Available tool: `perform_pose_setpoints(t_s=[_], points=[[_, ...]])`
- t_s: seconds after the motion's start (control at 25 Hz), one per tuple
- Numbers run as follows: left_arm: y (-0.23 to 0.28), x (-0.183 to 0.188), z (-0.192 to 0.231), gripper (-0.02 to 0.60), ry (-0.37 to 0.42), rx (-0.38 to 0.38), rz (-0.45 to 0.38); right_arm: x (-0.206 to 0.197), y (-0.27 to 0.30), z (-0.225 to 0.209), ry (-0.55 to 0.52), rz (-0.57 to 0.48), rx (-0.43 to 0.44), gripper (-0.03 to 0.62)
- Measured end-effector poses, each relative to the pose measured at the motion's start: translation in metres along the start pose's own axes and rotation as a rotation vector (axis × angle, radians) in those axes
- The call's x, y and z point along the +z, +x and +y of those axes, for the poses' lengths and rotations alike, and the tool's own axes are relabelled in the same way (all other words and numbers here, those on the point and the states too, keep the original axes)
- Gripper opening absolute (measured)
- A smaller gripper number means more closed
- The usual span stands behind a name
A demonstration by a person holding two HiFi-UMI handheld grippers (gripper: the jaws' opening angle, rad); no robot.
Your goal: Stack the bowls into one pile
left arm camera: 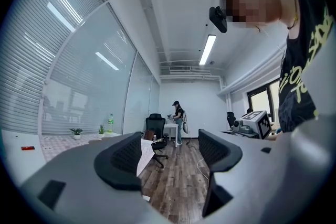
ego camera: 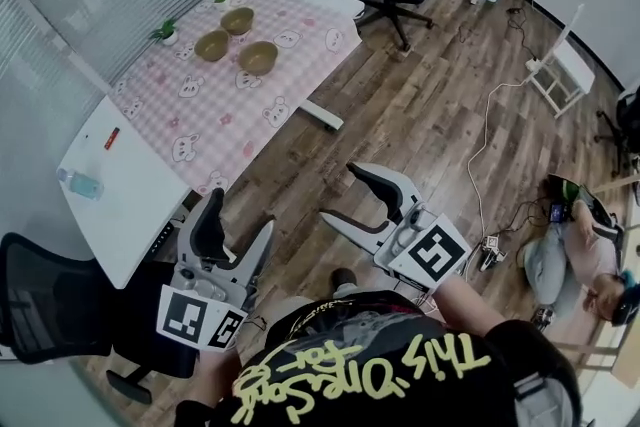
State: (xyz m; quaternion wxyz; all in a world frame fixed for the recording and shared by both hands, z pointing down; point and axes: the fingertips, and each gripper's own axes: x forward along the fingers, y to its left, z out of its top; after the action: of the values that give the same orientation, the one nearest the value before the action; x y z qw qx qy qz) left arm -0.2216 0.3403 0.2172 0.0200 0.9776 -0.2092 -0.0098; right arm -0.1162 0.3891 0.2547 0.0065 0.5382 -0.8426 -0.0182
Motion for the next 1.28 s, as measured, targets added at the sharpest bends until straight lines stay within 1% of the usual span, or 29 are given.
perform_pose_setpoints(t_s=[0.16,0.32,0.56,0.72,0.8,0.92,1.08,1.28], points=[[0.013,-0.011,-0.007,0.341,-0.004,-0.02,0.019,-0.014,-0.003,-0.016,0.022,0.017,-0.017,0.278],[0.016,-0.016,0.003,0.341,0.003,-0.017,0.055,-0.015,0.001,-0.02,0.024,0.002,-0.025,0.278],[0.021,-0.001,0.013,0.341,0.009,-0.011,0.029,-0.009,0.006,-0.029,0.015,0.0,-0.037,0.278],[0.024,-0.009,0.016,0.341,0.016,-0.006,0.054,-0.009,0.009,-0.035,0.015,-0.007,-0.047,0.278],[0.025,-0.012,0.019,0.341,0.003,0.003,0.062,-0.01,0.008,-0.036,0.016,-0.007,-0.046,0.278],[0.028,-0.011,0.02,0.341,-0.025,0.006,0.049,-0.012,0.006,-0.038,0.011,-0.001,-0.039,0.278],[0.037,-0.01,0.012,0.341,-0.016,0.015,0.03,-0.015,-0.004,-0.043,0.006,0.005,-0.03,0.278],[0.038,-0.024,0.005,0.342,-0.027,0.026,0.066,-0.024,-0.005,-0.043,0.014,0.018,0.001,0.278]])
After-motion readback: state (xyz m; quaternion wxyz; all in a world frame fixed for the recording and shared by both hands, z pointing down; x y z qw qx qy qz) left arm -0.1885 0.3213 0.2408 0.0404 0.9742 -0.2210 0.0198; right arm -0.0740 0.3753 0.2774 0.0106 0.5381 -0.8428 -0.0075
